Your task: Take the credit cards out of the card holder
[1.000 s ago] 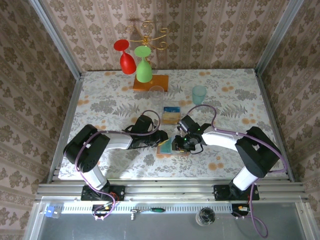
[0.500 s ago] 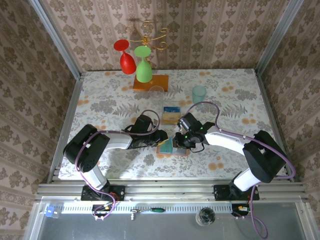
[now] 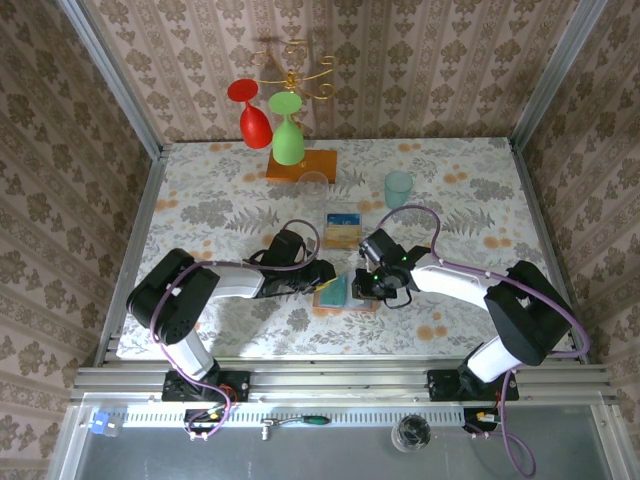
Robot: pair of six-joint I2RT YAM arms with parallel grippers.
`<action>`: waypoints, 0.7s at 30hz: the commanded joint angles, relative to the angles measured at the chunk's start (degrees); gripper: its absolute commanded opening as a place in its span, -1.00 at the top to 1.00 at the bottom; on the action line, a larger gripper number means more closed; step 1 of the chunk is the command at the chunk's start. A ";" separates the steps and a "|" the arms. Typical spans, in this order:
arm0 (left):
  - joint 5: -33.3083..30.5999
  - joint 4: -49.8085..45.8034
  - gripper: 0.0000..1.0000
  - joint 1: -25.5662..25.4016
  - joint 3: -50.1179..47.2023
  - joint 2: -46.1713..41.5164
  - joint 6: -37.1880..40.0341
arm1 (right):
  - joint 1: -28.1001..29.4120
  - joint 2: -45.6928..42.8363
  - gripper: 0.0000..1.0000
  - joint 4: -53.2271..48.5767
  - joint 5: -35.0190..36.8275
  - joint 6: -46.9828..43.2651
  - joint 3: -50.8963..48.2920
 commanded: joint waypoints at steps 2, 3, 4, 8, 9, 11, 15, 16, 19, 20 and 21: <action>-0.79 -3.12 0.38 0.57 -1.20 -0.77 -0.30 | -1.21 0.17 0.71 -1.47 2.44 -2.03 -1.49; -0.89 -3.42 0.38 0.50 -1.19 -0.92 -0.33 | -1.45 0.25 0.71 -1.42 2.44 -2.22 -1.71; -0.89 -3.53 0.38 0.56 -1.19 -0.89 -0.23 | -1.63 0.42 0.71 -1.32 2.53 -2.34 -1.94; -1.15 -4.14 0.39 0.50 -1.04 -1.19 -0.16 | -2.25 0.92 0.71 -0.58 2.43 -2.77 -2.81; -1.20 -4.33 0.38 0.56 -0.89 -1.28 -0.15 | -2.34 1.17 0.71 -0.45 2.44 -2.88 -3.03; -1.24 -4.76 0.38 0.53 -0.72 -1.45 -0.10 | -2.50 1.62 0.71 -0.10 2.67 -3.09 -3.47; -1.42 -6.21 0.38 0.51 -0.19 -1.92 0.39 | -2.71 2.37 0.71 -0.12 3.04 -3.57 -3.91; -1.49 -6.61 0.38 0.54 -0.15 -2.20 0.59 | -2.71 2.30 0.71 -0.13 3.26 -3.62 -4.08; -1.83 -7.97 0.38 0.65 -0.01 -3.18 1.06 | -2.78 2.14 0.71 -0.44 3.83 -3.98 -4.22; -2.00 -8.41 0.39 0.72 -0.02 -3.66 1.28 | -2.76 2.17 0.72 -0.44 4.00 -4.10 -4.26; -2.27 -8.94 0.38 0.83 -0.13 -4.18 1.47 | -2.80 2.18 0.74 -0.50 4.10 -4.26 -4.36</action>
